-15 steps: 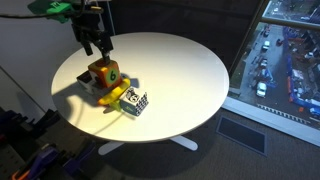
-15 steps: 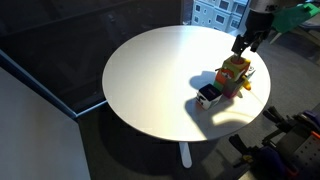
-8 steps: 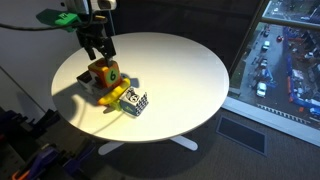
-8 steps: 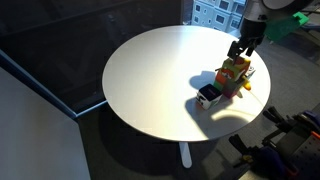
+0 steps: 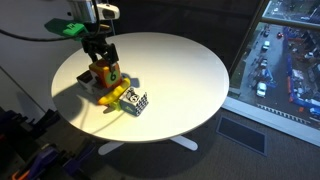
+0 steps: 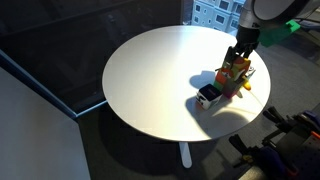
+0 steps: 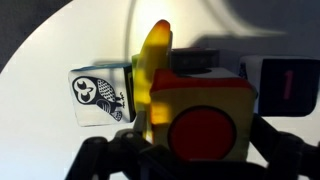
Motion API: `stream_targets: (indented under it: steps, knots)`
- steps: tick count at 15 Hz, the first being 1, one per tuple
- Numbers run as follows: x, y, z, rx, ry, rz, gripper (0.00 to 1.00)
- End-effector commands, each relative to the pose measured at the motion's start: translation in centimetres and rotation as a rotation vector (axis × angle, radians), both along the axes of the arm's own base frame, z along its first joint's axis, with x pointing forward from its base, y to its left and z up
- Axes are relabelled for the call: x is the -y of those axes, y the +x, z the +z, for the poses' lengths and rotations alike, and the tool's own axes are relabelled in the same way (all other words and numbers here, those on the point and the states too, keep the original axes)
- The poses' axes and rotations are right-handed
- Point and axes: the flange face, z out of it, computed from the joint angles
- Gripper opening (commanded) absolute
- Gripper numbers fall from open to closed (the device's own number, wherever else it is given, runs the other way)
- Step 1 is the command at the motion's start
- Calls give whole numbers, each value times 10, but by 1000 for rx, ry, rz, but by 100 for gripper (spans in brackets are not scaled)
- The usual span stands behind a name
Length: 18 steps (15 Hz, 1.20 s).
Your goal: Put the orange toy on the table
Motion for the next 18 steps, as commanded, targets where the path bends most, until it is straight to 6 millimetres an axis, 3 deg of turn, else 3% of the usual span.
stream_targets:
  steps: [1,3,5,8,15,18]
  knots:
    - [3,8,-6,-5,-23,17,75]
    - [1,9,-6,-9,-29,24,58]
    - [-1,9,0,-8,-33,31,54]
    - [-7,7,12,-13,-30,37,39]
    - [-28,4,35,-10,-26,74,23]
    - [-41,14,32,0,-27,85,20]
